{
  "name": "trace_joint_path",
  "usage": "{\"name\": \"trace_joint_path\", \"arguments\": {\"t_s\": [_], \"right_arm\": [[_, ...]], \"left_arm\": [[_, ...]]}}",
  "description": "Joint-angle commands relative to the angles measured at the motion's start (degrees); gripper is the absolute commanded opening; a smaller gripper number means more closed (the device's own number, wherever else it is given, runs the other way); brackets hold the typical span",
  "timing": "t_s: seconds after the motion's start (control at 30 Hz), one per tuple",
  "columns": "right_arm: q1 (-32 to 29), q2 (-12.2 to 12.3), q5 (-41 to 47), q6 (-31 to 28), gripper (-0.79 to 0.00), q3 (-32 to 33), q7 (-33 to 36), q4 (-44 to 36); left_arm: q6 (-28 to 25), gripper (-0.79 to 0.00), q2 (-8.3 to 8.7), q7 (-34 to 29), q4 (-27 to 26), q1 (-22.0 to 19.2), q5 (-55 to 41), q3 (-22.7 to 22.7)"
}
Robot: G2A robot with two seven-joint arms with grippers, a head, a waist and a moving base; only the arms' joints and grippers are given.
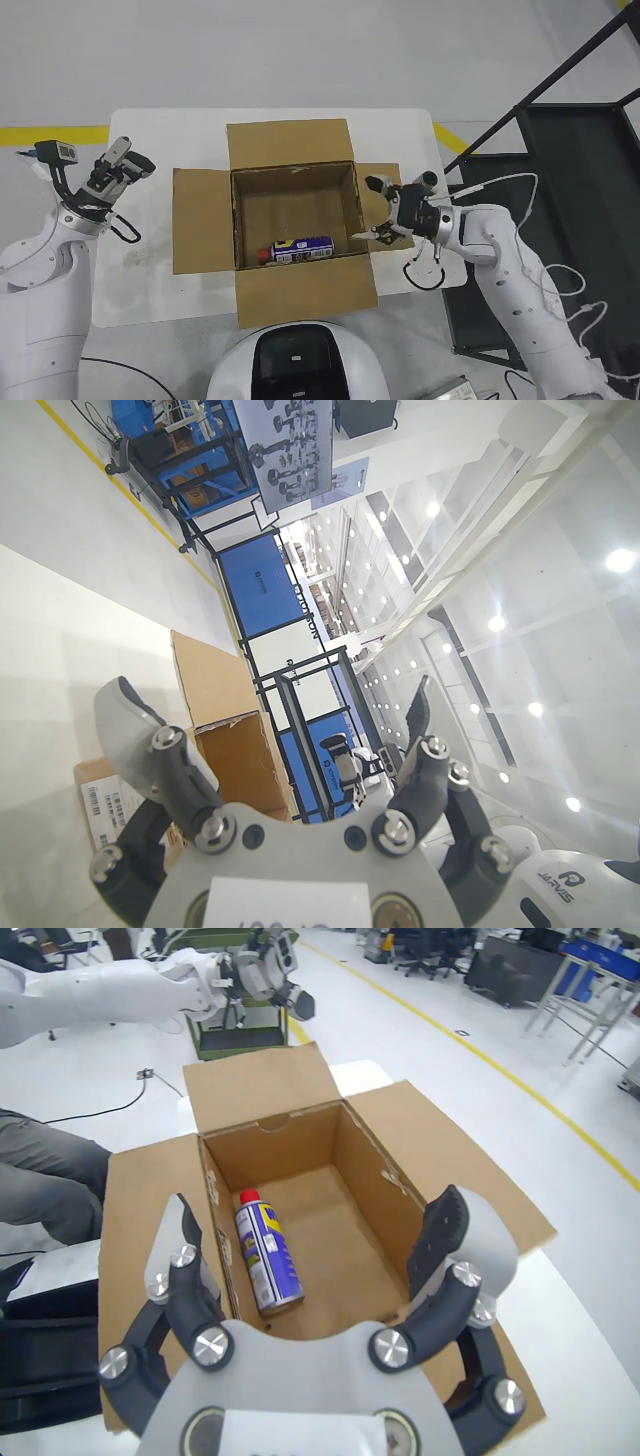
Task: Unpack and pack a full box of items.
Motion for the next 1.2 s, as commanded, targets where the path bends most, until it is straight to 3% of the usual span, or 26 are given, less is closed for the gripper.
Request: {"name": "trace_joint_path", "arguments": {"t_s": [0.0,0.23,0.7,0.83,1.17], "right_arm": [[-2.6,0.6,-1.5,0.0,0.0,3.4,-2.9,1.7],[-7.5,1.5,-5.8,1.2,0.0,9.2,-10.5,6.4],[-7.5,1.5,-5.8,1.2,0.0,9.2,-10.5,6.4],[-7.8,1.4,-7.8,8.7,0.0,9.9,-6.8,7.5],[0.0,1.6,-8.3,11.3,0.0,8.9,-3.7,28.5]], "left_arm": [[0.0,0.0,0.0,0.0,0.0,0.0,0.0,0.0],[0.0,0.0,0.0,0.0,0.0,0.0,0.0,0.0],[0.0,0.0,0.0,0.0,0.0,0.0,0.0,0.0],[0.0,0.0,0.0,0.0,0.0,0.0,0.0,0.0],[0.0,0.0,0.0,0.0,0.0,0.0,0.0,0.0]]}}
